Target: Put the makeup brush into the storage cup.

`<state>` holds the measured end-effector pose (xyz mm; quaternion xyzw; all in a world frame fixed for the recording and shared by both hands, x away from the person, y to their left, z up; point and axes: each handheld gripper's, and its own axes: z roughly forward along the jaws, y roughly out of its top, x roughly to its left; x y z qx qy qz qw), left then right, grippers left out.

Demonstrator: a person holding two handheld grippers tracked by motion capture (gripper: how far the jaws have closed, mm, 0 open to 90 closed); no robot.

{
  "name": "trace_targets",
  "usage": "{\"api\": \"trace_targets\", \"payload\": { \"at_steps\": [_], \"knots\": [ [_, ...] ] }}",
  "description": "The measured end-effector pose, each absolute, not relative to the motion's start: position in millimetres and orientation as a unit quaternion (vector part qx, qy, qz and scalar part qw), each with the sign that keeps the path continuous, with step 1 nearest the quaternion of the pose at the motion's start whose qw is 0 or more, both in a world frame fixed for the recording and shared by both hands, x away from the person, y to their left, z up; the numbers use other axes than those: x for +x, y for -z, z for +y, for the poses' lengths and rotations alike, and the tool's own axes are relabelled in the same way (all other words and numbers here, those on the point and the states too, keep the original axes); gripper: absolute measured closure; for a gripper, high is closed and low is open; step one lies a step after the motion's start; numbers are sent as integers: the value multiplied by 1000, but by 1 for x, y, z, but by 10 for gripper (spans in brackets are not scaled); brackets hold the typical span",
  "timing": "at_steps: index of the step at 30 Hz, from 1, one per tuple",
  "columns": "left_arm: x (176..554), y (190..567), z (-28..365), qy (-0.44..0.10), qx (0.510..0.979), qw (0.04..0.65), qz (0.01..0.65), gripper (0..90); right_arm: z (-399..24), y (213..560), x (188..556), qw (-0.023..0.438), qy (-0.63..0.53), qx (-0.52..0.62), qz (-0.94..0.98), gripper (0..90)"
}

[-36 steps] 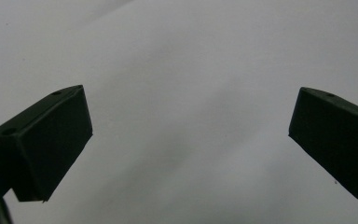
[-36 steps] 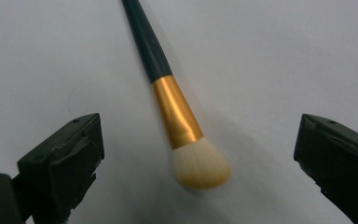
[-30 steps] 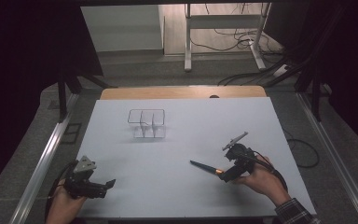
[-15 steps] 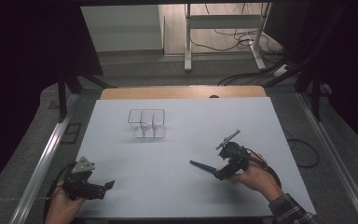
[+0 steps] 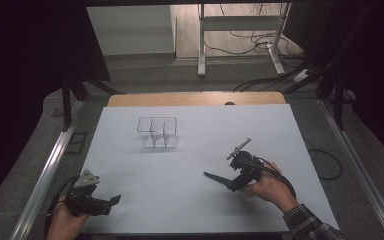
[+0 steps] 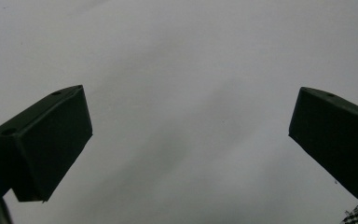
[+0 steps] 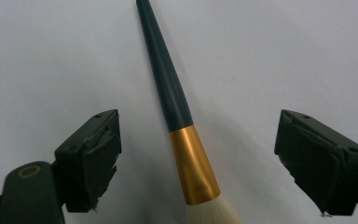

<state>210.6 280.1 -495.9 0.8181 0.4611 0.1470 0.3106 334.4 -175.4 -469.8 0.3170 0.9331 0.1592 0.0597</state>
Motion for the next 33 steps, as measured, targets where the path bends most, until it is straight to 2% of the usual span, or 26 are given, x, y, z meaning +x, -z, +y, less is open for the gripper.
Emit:
{"api": "trace_targets", "payload": {
  "at_steps": [7,17,22,23,24,25,33],
  "knots": [
    [211,496,280,-147,819,310,461,0,-170,477,335,54,-145,303,940,224],
    [211,497,279,-147,820,308,460,0,-168,492,335,52,-118,279,951,370],
    [211,497,279,-146,820,307,460,0,-168,496,335,45,-105,266,957,527],
    [211,497,279,-146,820,307,460,0,-168,496,334,45,-106,268,957,576],
    [211,497,279,-145,820,307,461,0,-168,495,334,40,-103,268,957,669],
    [212,497,279,-144,821,306,461,0,-167,494,334,38,-97,265,959,707],
    [211,497,279,-149,820,309,459,0,-171,493,335,25,-103,279,955,720]
  ]
}}
